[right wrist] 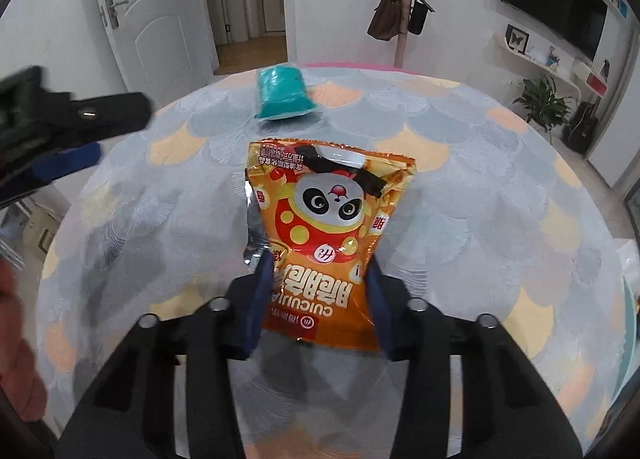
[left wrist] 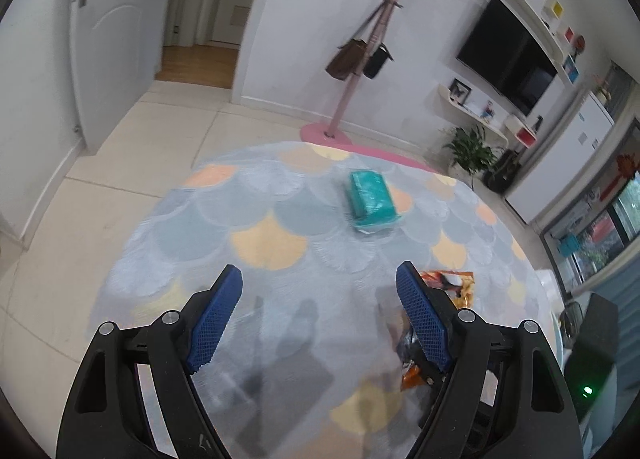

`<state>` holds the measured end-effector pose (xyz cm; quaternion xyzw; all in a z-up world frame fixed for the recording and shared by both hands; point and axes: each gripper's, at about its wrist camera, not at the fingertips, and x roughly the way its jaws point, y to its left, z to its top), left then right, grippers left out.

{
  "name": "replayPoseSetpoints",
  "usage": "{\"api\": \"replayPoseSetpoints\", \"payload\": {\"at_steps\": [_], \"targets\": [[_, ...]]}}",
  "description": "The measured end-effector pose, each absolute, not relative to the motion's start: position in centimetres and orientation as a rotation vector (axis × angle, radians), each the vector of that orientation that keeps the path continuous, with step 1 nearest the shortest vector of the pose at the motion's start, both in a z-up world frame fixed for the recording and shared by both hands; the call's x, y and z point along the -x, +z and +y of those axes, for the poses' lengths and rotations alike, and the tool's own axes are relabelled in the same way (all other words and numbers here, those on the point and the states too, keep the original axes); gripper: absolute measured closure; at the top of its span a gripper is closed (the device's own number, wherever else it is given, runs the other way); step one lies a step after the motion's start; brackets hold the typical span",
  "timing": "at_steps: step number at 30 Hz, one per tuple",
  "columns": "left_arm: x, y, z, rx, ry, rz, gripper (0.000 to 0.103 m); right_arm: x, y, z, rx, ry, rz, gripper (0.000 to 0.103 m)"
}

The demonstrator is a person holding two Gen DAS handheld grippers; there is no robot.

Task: Collect trash
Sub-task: 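Move both tools back to the table toward the teal bag and orange snack bag, then grasp the teal bag with left tool while right tool grasps orange snack bag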

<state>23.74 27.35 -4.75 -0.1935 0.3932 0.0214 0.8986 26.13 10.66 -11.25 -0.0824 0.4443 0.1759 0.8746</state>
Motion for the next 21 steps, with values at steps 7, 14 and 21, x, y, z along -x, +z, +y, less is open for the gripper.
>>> {"api": "replayPoseSetpoints", "payload": {"at_steps": [7, 14, 21], "targets": [[-27.7, -5.8, 24.7, 0.366, 0.006, 0.853, 0.025, -27.1, -10.1, 5.5, 0.116, 0.317, 0.895, 0.070], [-31.5, -7.3, 23.1, 0.397, 0.028, 0.841, 0.025, -27.7, -9.9, 1.6, 0.109, 0.248, 0.822, 0.070], [-34.5, -8.6, 22.0, 0.343, 0.116, 0.847, 0.025, -27.7, -9.6, 1.3, 0.094, 0.241, 0.801, 0.082]]}}
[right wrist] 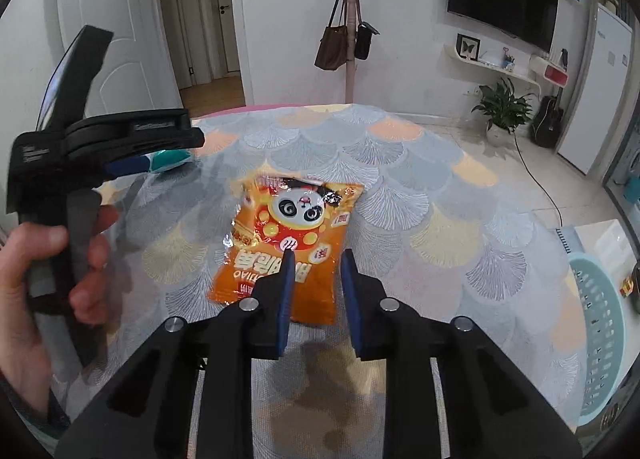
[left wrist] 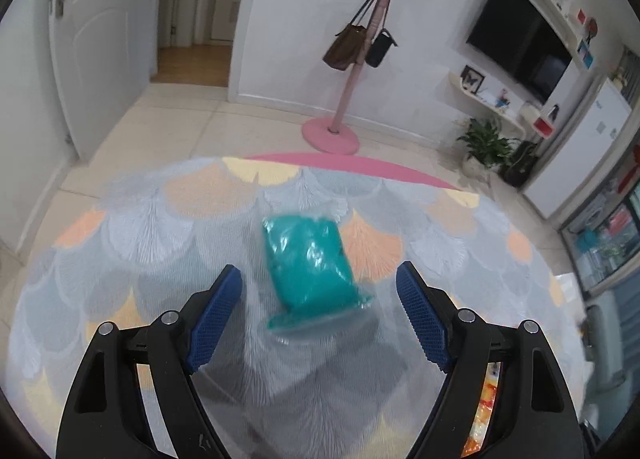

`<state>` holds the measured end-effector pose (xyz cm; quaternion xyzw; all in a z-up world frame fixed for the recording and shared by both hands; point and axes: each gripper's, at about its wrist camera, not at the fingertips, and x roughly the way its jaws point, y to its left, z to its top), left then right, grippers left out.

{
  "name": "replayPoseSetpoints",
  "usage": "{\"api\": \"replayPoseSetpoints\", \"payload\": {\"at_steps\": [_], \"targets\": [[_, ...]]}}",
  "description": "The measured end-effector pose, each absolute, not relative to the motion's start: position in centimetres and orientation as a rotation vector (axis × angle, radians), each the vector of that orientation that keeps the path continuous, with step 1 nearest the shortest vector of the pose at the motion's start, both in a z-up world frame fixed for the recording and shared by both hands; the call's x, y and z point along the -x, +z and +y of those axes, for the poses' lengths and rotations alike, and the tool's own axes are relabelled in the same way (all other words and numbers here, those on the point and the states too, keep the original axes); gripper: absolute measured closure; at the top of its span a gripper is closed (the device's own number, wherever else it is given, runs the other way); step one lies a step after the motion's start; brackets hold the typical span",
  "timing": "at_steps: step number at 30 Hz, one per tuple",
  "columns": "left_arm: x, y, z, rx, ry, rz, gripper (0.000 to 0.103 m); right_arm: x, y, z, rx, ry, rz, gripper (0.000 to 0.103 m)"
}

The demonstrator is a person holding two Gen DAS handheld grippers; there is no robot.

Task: Collect trash
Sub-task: 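Grasp the teal bag with left tool while right tool grasps orange snack bag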

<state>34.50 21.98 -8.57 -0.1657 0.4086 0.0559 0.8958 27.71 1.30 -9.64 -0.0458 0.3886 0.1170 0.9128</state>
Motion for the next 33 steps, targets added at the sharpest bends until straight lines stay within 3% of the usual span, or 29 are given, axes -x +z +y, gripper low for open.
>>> {"api": "replayPoseSetpoints", "payload": {"at_steps": [2, 4, 7, 18, 22, 25, 26, 27, 29, 33], "targets": [[-34.7, -8.4, 21.9, 0.343, 0.133, 0.847, 0.027, -28.0, -9.9, 1.5, 0.106, 0.243, 0.817, 0.087], [-34.7, -8.3, 21.8, 0.317, 0.171, 0.840, 0.037, -28.0, -10.0, 1.8, 0.117, 0.250, 0.822, 0.092], [-34.6, -8.0, 21.8, 0.306, 0.179, 0.829, 0.063, -27.6, -10.0, 1.7, 0.106, 0.261, 0.809, 0.099], [-31.2, -7.1, 21.0, 0.285, 0.134, 0.784, 0.066, -27.5, -9.0, -0.7, -0.030, 0.299, 0.764, 0.100], [-27.4, -6.8, 21.0, 0.290, 0.110, 0.790, 0.066, -28.7, -9.7, -2.4, -0.145, 0.320, 0.838, 0.099], [-23.6, -6.8, 21.3, 0.319, 0.101, 0.784, 0.066, -29.1, -10.3, -1.7, -0.125, 0.339, 0.888, 0.091], [-22.5, -7.0, 21.3, 0.321, 0.102, 0.781, 0.066, -29.0, -10.2, -1.3, -0.107, 0.345, 0.896, 0.080], [-21.3, -7.2, 21.4, 0.321, 0.112, 0.780, 0.066, -29.0, -10.1, -0.7, -0.079, 0.344, 0.900, 0.061], [-19.2, -7.7, 21.6, 0.325, 0.121, 0.773, 0.066, -28.8, -9.9, -0.2, -0.046, 0.327, 0.891, 0.045], [-17.3, -7.7, 21.3, 0.328, 0.126, 0.734, 0.065, -29.9, -10.0, -0.1, -0.129, 0.369, 0.935, 0.045]]}}
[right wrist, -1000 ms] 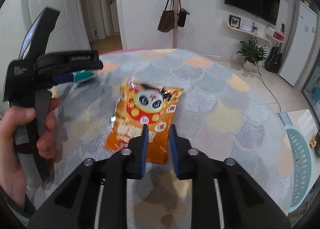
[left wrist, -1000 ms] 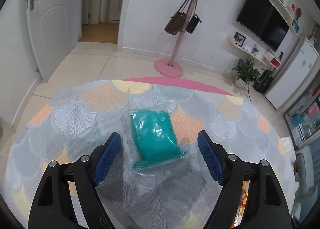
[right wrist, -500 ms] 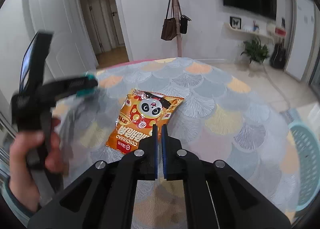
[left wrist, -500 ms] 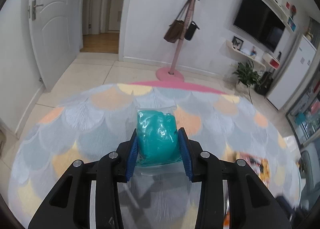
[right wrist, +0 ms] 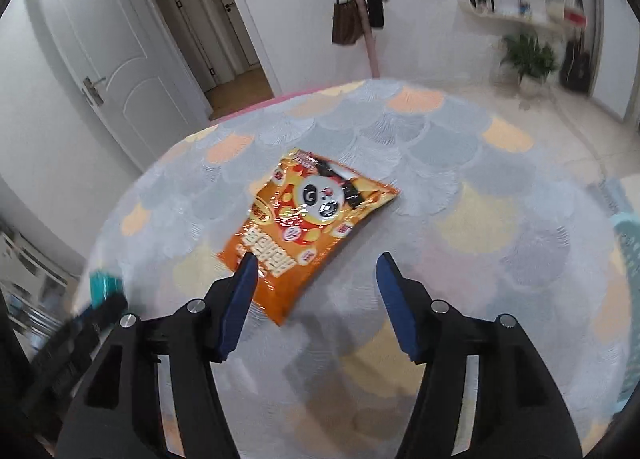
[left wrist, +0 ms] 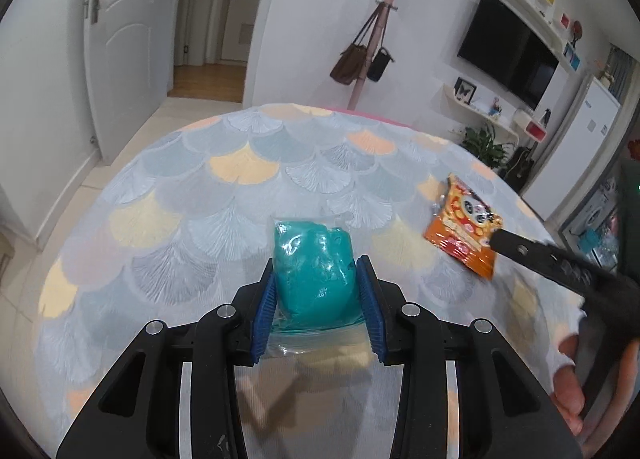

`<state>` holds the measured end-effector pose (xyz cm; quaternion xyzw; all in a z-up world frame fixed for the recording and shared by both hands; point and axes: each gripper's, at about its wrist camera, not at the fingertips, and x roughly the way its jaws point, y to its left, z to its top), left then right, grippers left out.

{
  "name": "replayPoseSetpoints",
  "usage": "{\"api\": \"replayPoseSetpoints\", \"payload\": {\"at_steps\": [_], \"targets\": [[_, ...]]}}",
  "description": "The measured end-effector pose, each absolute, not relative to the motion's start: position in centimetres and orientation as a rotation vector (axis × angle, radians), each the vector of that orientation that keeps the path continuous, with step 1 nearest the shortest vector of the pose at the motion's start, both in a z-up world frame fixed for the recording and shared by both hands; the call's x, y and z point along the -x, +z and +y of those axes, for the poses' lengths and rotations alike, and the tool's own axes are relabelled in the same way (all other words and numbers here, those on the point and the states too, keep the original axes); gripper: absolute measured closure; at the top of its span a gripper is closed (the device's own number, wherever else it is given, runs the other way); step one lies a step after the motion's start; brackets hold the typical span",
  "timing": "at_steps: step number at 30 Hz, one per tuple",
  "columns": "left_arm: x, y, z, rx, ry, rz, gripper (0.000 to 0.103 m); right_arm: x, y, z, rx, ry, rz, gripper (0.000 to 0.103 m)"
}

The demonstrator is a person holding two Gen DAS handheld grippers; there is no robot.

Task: Collect trash
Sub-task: 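Grasp the teal bag with left tool while right tool grasps orange snack bag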

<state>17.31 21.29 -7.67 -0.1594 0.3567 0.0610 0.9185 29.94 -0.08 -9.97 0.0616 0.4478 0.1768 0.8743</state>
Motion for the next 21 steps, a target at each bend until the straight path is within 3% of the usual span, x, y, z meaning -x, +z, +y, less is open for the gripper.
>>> {"api": "replayPoseSetpoints", "payload": {"at_steps": [8, 12, 21], "targets": [[-17.0, -7.0, 19.3, 0.213, 0.136, 0.662, 0.065, -32.6, -10.8, 4.7, 0.031, 0.297, 0.935, 0.046], [-17.0, -6.8, 19.0, 0.188, 0.130, 0.650, 0.065, -32.8, -10.9, 6.9, 0.132, 0.279, 0.895, 0.097], [-16.6, -6.7, 18.9, 0.200, 0.114, 0.642, 0.065, -29.2, -8.2, 5.3, 0.071, 0.374, 0.772, 0.101]]}}
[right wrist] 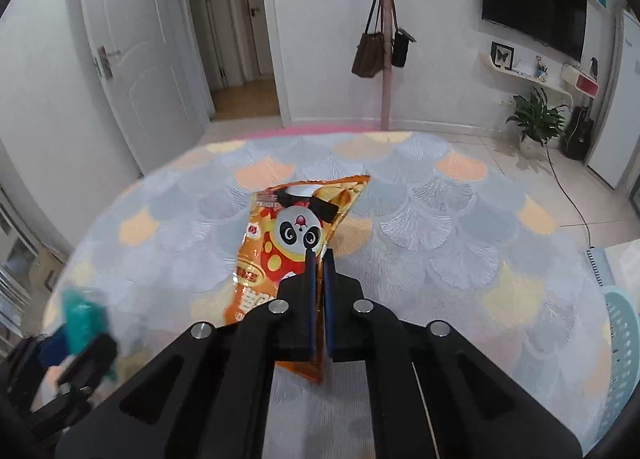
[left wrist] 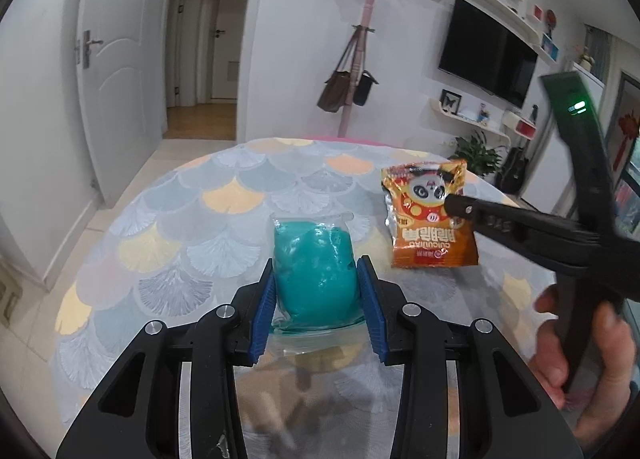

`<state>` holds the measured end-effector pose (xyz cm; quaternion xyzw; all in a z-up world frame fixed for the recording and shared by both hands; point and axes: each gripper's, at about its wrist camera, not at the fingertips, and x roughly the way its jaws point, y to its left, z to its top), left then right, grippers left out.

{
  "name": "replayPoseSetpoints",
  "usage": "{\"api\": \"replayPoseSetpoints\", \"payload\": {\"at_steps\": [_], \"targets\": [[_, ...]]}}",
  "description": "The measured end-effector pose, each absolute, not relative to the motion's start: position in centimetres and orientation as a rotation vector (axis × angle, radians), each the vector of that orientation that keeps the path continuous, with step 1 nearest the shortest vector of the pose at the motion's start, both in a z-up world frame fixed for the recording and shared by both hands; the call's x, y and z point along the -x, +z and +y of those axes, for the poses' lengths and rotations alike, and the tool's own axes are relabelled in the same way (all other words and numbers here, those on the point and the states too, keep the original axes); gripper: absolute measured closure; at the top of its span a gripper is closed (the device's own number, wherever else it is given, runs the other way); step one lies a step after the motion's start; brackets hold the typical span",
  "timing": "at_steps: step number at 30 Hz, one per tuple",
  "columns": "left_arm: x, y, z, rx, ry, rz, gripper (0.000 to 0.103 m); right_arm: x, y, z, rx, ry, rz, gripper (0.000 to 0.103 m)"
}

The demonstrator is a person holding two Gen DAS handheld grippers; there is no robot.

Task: Collect trash
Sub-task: 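Grasp the teal bag with left tool while right tool grasps orange snack bag, then carry teal bag and snack bag over the blue basket and open both tools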

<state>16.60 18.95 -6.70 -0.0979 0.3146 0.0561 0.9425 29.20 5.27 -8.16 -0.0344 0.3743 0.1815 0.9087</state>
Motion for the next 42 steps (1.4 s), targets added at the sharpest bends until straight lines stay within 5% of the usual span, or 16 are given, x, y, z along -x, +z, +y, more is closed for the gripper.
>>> {"api": "replayPoseSetpoints", "payload": {"at_steps": [11, 25, 42], "targets": [[-15.4, -2.2, 13.7, 0.190, -0.061, 0.573, 0.065, -23.6, -2.7, -2.8, -0.019, 0.346, 0.646, 0.101], [-17.7, 0.2, -2.2, 0.096, -0.388, 0.579, 0.065, -17.9, 0.3, -21.1, -0.092, 0.029, 0.525, 0.101], [-23.2, -6.0, -19.3, -0.160, -0.539, 0.731, 0.065, -18.6, -8.0, -35.1, -0.156, -0.304, 0.653, 0.101]]}}
